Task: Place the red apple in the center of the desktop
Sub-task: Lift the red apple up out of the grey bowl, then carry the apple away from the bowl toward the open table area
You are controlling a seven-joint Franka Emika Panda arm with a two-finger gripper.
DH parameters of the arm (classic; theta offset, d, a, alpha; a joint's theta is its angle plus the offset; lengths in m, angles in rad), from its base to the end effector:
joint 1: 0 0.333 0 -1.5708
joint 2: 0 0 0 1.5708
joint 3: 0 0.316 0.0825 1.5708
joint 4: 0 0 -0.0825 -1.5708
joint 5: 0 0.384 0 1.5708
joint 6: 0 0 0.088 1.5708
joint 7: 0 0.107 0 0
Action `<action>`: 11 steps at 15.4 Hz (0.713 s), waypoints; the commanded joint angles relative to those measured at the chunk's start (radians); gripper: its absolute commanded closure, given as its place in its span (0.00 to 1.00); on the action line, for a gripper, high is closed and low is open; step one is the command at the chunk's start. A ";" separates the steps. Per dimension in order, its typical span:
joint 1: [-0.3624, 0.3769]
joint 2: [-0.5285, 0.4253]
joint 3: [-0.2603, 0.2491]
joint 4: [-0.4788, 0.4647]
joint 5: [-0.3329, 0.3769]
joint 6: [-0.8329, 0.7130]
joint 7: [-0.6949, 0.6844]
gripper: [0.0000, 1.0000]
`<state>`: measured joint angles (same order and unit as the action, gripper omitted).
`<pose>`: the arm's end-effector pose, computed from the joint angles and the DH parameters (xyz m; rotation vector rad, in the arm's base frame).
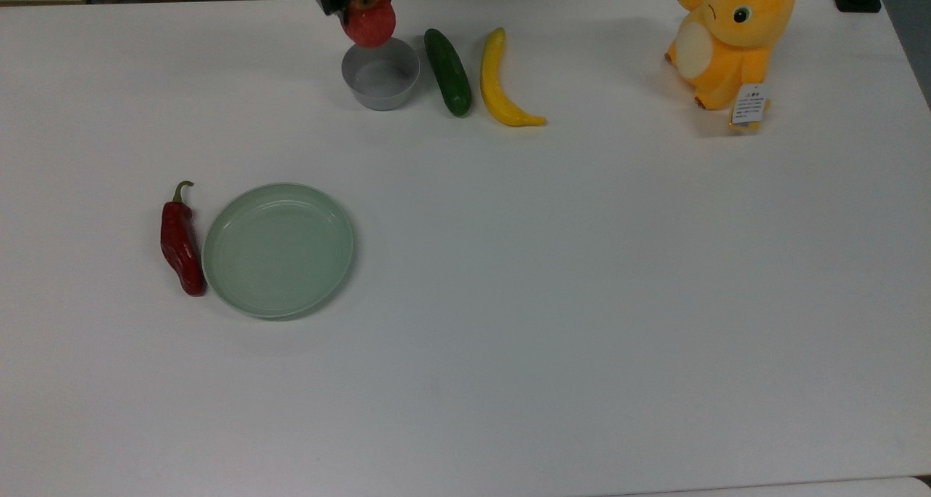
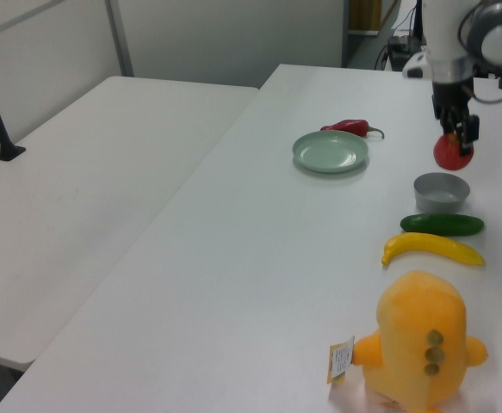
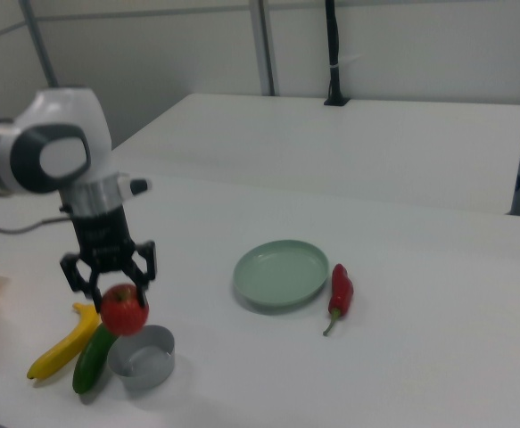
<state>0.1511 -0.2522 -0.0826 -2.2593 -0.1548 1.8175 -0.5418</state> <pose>0.4506 0.0169 0.4507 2.8785 0.9973 -0.3266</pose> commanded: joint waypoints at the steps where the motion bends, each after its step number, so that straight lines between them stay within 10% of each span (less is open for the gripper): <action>1: 0.008 0.014 0.000 0.196 0.070 -0.190 0.014 0.88; 11: 0.008 0.315 -0.002 0.651 0.181 -0.333 0.232 0.88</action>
<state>0.1514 -0.0625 -0.0798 -1.7529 -0.0010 1.5040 -0.3957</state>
